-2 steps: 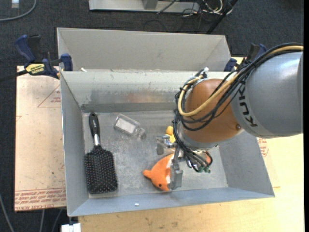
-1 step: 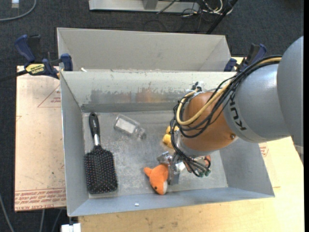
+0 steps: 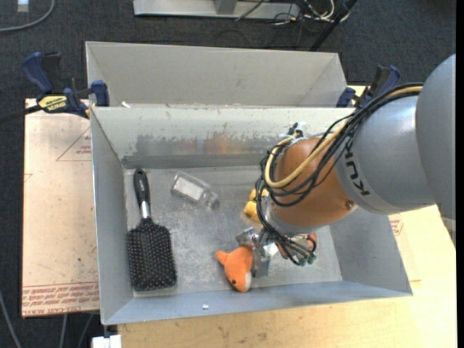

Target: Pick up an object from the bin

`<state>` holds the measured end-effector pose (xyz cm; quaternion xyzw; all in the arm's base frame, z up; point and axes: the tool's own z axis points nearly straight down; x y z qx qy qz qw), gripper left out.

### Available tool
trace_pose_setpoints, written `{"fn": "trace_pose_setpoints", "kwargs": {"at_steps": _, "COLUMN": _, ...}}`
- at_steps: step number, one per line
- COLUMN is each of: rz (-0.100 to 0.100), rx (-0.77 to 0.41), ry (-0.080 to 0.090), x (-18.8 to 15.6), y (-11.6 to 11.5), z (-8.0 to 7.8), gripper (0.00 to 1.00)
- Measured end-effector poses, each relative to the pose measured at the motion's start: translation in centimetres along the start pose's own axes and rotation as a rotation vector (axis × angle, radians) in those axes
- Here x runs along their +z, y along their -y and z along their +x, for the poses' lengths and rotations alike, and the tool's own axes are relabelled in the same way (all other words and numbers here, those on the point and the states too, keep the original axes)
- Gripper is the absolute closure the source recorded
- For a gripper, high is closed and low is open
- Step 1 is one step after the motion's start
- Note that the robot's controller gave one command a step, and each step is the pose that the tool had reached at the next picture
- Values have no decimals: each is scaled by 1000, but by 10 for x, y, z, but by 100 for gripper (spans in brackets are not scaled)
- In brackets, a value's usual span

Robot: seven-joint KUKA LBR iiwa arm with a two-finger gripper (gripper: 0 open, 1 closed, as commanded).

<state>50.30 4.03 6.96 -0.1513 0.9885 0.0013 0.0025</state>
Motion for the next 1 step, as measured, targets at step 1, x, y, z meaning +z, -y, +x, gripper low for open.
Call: {"fn": "trace_pose_setpoints", "kwargs": {"at_steps": 1, "rz": 0, "rx": -52, "ry": 4, "x": -144, "y": 2, "z": -17, "gripper": 100}}
